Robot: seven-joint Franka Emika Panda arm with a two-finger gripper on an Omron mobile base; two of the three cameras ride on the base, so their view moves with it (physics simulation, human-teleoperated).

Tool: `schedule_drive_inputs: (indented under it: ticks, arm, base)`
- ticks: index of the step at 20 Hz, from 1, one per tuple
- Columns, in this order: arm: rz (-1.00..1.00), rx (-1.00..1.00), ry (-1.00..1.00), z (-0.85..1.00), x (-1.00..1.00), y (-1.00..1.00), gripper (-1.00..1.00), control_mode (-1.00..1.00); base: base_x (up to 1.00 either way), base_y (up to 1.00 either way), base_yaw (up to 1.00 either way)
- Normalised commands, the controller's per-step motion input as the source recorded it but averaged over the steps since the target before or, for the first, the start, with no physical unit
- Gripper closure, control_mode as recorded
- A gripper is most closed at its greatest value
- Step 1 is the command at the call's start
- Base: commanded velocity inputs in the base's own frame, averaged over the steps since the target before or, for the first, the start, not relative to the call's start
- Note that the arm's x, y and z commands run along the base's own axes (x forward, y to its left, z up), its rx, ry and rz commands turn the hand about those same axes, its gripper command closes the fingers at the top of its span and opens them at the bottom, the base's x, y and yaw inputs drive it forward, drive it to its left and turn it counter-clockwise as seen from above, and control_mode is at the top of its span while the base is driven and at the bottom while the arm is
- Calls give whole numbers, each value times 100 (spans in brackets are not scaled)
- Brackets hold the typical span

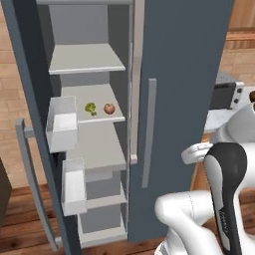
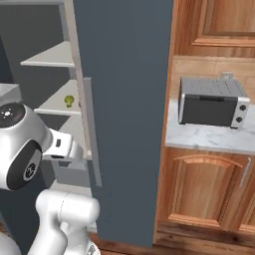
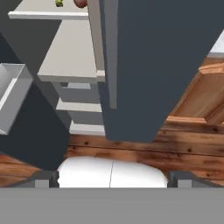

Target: Take the broccoli, fish, and peach from the freezer and place them in the bowl on the counter.

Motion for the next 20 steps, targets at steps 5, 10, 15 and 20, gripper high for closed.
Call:
schedule_drive_inputs:
  ticks: [5, 10, 15, 20]
  arm:
    - [0, 0, 0, 0, 0, 0, -100, 100]
    - [0, 0, 0, 0, 0, 0, -100, 100]
    - [0, 0, 0, 0, 0, 0, -100, 100]
    - [0, 0, 0, 0, 0, 0, -100, 100]
  base:
    - [45, 26, 11]
    - [53, 7, 20]
    - [22, 47, 19]
    - [41, 33, 5]
